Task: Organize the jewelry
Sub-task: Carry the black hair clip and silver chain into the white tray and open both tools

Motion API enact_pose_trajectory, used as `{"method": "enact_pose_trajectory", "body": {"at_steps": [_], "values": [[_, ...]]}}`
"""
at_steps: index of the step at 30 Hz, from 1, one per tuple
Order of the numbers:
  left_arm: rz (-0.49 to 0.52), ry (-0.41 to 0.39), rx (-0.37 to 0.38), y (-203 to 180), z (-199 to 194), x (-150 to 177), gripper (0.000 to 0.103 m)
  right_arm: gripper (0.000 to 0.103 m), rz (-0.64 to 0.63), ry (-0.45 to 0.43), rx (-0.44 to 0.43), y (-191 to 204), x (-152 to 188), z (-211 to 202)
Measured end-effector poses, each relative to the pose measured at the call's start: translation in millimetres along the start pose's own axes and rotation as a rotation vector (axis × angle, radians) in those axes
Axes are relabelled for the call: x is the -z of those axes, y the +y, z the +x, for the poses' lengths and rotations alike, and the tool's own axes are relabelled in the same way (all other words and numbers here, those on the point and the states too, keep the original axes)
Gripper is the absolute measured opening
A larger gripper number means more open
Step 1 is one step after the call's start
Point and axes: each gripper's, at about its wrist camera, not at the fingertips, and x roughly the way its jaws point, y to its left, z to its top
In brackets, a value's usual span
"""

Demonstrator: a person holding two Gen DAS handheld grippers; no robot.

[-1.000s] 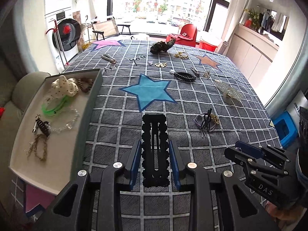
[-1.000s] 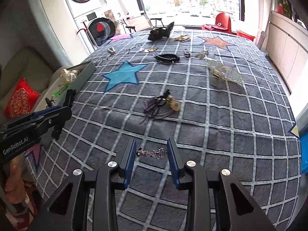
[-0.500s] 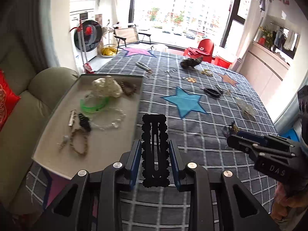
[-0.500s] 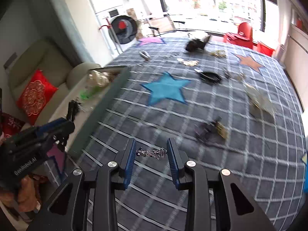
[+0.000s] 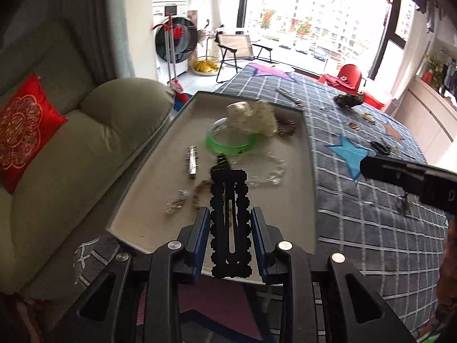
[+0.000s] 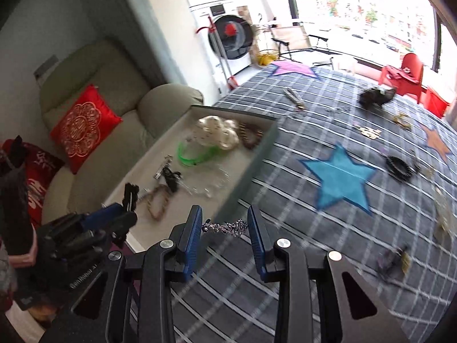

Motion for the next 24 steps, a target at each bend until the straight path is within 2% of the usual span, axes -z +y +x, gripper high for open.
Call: {"method": "enact_pose_trajectory", "body": {"at_steps": [9,18,24], "values": [[-0.051,0.073,-0.026,28,35,2,0.032,0.036,-0.033,0.084,-0.032,24,-23,59],[-0.052,0.112,-0.028,30,52,2,0.032,0.036,-0.062,0.184,-0.057,42,-12,101],[-0.047,0.126,-0.034,30,58,3,0.032,0.036,-0.076,0.218,-0.031,44,-7,122]]}}
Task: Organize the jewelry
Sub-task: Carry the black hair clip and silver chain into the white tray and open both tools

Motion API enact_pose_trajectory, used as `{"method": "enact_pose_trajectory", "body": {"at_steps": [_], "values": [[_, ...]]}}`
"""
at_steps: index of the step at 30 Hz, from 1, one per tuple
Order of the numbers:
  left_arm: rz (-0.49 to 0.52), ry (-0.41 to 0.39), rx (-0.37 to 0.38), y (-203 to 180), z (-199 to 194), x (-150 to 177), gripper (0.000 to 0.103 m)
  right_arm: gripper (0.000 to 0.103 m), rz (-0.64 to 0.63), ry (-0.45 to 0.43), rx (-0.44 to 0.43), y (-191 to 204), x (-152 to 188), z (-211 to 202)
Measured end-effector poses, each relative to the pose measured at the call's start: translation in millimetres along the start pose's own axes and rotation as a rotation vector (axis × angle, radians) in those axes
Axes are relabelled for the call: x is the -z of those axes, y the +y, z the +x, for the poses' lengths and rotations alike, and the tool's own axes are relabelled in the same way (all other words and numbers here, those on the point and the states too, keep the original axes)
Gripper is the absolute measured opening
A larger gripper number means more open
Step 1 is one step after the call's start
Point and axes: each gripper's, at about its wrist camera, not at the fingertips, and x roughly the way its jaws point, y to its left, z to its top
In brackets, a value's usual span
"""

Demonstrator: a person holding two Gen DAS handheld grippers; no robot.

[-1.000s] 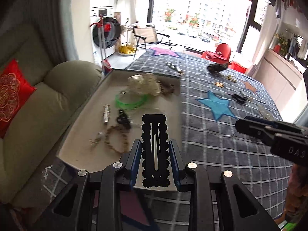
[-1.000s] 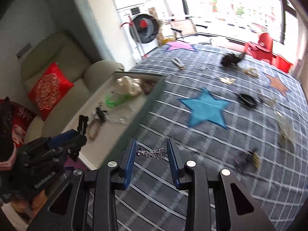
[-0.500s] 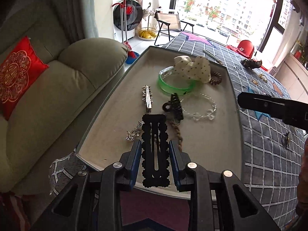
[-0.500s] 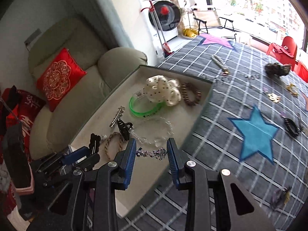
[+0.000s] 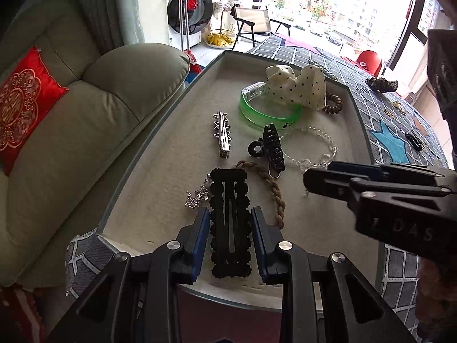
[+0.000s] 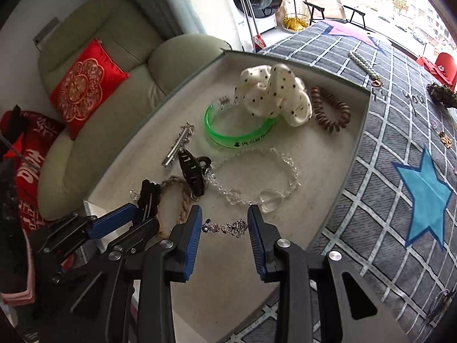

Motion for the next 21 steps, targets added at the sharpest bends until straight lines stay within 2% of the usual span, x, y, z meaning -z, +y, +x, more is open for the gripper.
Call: {"method": "enact_pose_trajectory", "body": {"at_steps": [10,12,15,21], "values": [[0.011,-0.002,-0.020,-3,1,-1,0.034,0.036,-0.039,-0.005,0.044,4,-1,6],[0.009,-0.004,-0.046,-3,1,-1,0.064,0.039,-0.045,0.000,0.041,5,-2,6],[0.004,-0.019,-0.060,-3,-1,-1,0.064,0.053,-0.039,0.005,0.049,4,-4,4],[0.000,-0.017,-0.070,-2,-4,-2,0.064,0.055,0.003,-0.045,0.037,-4,-4,-19]]}}
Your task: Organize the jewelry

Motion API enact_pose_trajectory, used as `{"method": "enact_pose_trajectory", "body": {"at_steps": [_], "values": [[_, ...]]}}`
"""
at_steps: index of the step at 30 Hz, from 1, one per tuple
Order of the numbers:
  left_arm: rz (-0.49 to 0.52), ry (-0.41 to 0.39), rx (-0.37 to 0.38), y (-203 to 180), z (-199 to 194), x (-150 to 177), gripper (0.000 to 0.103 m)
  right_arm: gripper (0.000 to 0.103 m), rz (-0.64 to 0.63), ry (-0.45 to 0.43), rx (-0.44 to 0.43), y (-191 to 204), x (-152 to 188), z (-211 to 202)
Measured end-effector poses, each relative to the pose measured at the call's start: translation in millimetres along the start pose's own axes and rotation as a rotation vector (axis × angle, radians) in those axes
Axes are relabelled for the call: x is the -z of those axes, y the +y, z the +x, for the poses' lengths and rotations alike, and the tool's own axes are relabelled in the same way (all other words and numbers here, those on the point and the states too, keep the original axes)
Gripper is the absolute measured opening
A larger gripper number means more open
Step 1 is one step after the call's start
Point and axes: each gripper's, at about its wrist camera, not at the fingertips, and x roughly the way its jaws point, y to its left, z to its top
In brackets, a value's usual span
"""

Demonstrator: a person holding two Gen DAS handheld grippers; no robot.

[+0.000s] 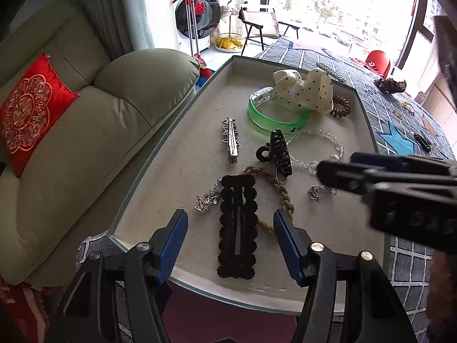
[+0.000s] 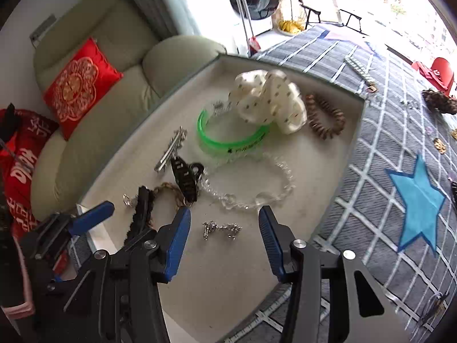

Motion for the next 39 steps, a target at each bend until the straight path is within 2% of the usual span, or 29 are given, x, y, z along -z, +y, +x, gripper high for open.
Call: {"method": "enact_pose_trajectory", "body": {"at_steps": [3,20,22,23,24,25,29,30,39], "values": [[-0.004,-0.003,-0.009,0,-3,0,0.064,0.059,0.016,-0.018,0.003,-4,1,-12],[0.004,-0.008,-0.039,-6,-20,4,0.064,0.060,0.042,-0.025,0.017,-9,20,-43],[0.004,-0.017,-0.041,-6,-25,5,0.064,0.063,0.042,-0.033,0.022,-9,22,-48],[0.002,-0.021,-0.044,-6,-28,5,0.077,0.065,0.042,-0.039,0.025,-9,23,-51],[-0.004,-0.028,-0.045,-5,-32,6,0.097,0.069,0.042,-0.044,0.027,-8,24,-54],[-0.010,-0.040,-0.046,-4,-36,7,0.102,0.070,0.043,-0.053,0.029,-8,26,-58],[-0.021,-0.055,-0.050,-4,-50,13,0.102,0.075,0.048,-0.081,0.043,-7,30,-71],[-0.028,-0.057,-0.049,-4,-53,14,0.102,0.080,0.049,-0.089,0.049,-6,31,-75],[-0.081,-0.093,-0.100,1,-83,25,0.102,0.089,0.026,-0.150,0.114,5,38,-99]]}}
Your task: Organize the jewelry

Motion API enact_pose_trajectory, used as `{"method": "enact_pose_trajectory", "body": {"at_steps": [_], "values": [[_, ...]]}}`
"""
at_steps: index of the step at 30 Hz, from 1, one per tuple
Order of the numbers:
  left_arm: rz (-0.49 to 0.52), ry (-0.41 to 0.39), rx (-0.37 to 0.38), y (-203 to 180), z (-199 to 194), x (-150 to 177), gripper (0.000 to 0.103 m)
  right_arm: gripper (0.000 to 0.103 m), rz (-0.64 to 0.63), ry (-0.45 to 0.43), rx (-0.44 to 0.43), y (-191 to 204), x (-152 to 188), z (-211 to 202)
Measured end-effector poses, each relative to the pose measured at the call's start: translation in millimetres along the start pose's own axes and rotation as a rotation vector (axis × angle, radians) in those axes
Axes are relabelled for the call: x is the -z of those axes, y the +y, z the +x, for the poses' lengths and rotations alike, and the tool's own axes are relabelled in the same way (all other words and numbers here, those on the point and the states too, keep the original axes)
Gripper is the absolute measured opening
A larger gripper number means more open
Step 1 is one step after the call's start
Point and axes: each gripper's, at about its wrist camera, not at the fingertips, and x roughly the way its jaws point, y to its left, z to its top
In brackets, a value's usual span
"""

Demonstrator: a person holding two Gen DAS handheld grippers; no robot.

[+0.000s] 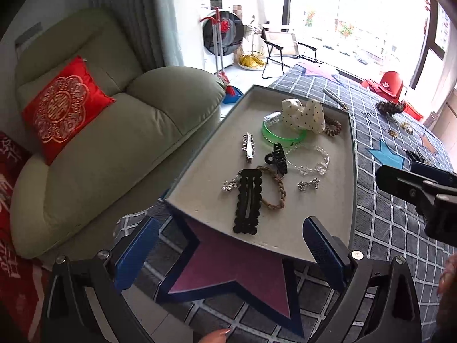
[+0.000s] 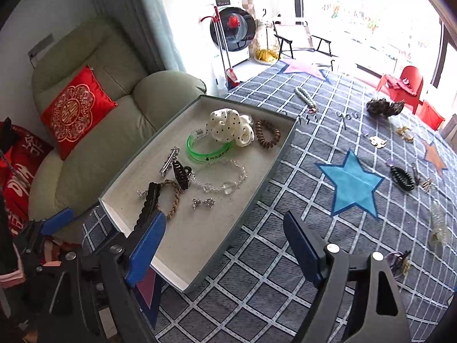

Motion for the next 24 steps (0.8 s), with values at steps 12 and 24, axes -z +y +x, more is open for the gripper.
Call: {"method": "enact_pose_trajectory", "body": {"at_steps": [12,24], "values": [[-0.035,-0.027,-0.043,9,-19,1,0.102,0.090,-0.013,-0.051,0.024,7,4,-20],[-0.036,-0.036,-0.054,10,-25,3,0.102,0.090,-0.016,-0.058,0.032,10,4,-24]]}}
